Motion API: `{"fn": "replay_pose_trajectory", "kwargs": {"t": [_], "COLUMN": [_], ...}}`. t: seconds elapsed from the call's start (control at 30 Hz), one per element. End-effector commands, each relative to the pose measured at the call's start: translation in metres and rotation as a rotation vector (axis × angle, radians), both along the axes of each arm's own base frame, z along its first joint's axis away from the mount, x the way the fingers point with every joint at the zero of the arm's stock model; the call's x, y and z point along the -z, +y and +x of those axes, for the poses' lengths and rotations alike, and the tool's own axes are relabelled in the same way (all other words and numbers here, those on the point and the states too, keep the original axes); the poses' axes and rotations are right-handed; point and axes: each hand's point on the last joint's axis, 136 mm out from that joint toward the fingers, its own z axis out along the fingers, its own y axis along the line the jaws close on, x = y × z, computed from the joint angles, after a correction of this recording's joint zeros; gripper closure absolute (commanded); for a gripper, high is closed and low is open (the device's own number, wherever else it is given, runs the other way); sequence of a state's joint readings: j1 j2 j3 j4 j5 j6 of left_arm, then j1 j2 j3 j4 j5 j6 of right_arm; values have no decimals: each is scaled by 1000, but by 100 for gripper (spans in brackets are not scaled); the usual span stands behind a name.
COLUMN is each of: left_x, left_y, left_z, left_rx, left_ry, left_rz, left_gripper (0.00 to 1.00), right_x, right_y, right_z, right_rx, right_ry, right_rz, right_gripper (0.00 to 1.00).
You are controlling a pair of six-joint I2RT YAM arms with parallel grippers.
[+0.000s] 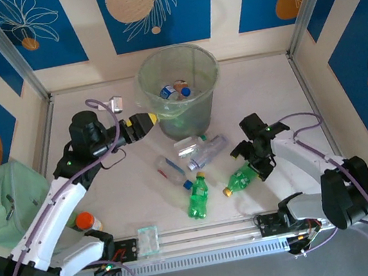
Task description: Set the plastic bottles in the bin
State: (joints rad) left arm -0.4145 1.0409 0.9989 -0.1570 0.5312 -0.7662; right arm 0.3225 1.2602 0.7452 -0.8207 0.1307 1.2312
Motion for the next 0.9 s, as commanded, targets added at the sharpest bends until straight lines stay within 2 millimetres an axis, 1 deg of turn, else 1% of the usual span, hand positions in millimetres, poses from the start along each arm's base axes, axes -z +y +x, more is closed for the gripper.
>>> {"fn": "replay_pose_trajectory", "kwargs": {"t": [0.0, 0.27, 0.43, 0.53, 0.6, 0.67, 0.73, 0.83, 0.87], "left_x": [-11, -4, -3, -3, -4, -5, -6, -9, -11], "left_y": [-4, -5, -6, -6, -7, -8, -8, -12, -13], "left_z": [-4, -5, -4, -3, -2, -2, -1, -2, -2], "left_rx": [35, 38, 38, 38, 39, 39, 42, 60, 69], "left_ry": [-25, -2, 0, 6, 5, 6, 8, 6, 5], "left_rz": [-39, -39, -39, -45, -49, -54, -59, -85, -96], "left_gripper": [25, 25, 25, 25, 25, 24, 22, 19, 18], "right_x": [10, 28, 36, 34, 26, 13, -5, -43, -59], "right_y": [-2, -1, -1, 1, 4, 6, 9, 19, 23], "right_z": [1, 9, 11, 13, 16, 21, 26, 37, 40], "right_rx": [-9, -40, -52, -63, -73, -88, -112, -174, -200], "right_ry": [13, 13, 9, 0, -29, -71, -129, -256, -311], "right_rz": [-3, 10, 17, 27, 38, 45, 48, 61, 69], "right_gripper": [9, 20, 30, 37, 41, 43, 45, 47, 47]}}
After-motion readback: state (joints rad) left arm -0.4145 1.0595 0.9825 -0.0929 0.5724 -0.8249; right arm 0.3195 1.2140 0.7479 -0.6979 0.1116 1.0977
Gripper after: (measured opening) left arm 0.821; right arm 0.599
